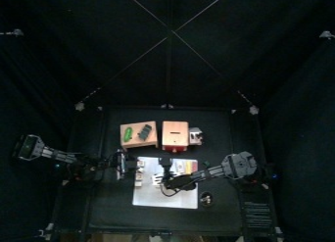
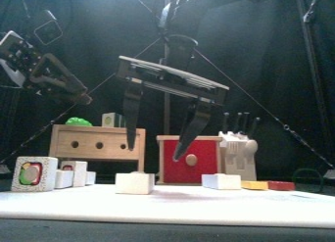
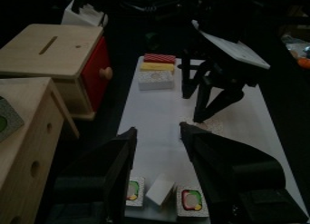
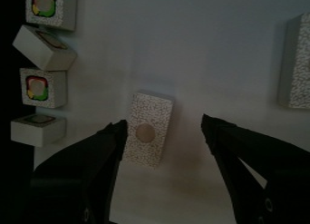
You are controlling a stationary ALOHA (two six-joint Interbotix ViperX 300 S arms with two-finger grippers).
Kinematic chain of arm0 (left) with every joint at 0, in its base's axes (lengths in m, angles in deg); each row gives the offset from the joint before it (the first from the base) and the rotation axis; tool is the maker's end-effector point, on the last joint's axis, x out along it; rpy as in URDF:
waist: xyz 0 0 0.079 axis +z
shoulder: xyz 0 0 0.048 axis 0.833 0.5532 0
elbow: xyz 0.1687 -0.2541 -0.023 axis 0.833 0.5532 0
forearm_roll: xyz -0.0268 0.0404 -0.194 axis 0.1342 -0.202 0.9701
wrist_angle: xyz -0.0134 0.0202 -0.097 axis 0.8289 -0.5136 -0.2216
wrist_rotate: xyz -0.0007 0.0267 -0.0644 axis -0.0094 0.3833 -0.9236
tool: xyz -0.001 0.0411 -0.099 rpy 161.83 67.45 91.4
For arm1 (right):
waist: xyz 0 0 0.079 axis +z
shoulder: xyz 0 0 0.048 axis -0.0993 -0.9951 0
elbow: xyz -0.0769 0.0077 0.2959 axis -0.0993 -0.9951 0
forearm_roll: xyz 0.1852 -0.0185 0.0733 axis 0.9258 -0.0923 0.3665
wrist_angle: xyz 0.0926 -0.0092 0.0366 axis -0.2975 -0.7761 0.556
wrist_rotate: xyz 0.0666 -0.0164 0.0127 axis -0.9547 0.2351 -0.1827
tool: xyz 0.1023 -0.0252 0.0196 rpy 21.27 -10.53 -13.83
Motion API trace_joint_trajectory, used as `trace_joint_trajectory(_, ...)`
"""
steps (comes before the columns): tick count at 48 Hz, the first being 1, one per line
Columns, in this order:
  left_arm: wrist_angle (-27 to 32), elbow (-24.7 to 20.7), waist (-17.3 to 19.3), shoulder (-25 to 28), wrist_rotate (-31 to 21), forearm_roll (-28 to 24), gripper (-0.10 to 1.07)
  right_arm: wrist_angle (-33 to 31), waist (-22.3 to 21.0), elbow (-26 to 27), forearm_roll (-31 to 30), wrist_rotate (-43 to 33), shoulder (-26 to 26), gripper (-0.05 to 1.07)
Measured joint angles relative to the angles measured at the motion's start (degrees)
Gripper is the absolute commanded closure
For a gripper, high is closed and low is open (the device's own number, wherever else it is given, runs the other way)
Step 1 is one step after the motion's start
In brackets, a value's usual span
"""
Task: Grab egg part of sushi
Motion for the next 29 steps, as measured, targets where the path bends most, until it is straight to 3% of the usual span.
trace_joint_trajectory(7, 6.42, -3.43, 0.97, -0.44, 0.00, 1.23, 0.15, -0.09, 0.09, -2.99, -0.70, 0.00, 2.90, 0.06)
trace_joint_trajectory(15, 22.59, -10.11, 5.98, -1.67, 0.09, 0.53, 0.15, -0.26, 0.00, -8.00, -1.14, 0.09, 7.82, 0.06)
trace_joint_trajectory(25, 39.29, -17.23, 13.10, -1.85, 0.18, -5.27, 0.15, -0.26, -0.09, -14.77, -1.14, 0.09, 12.57, 0.06)
trace_joint_trajectory(29, 42.89, -19.16, 15.21, -1.85, 0.18, -8.09, 0.15, -0.09, -0.35, -16.87, -1.14, 0.09, 14.15, 0.06)
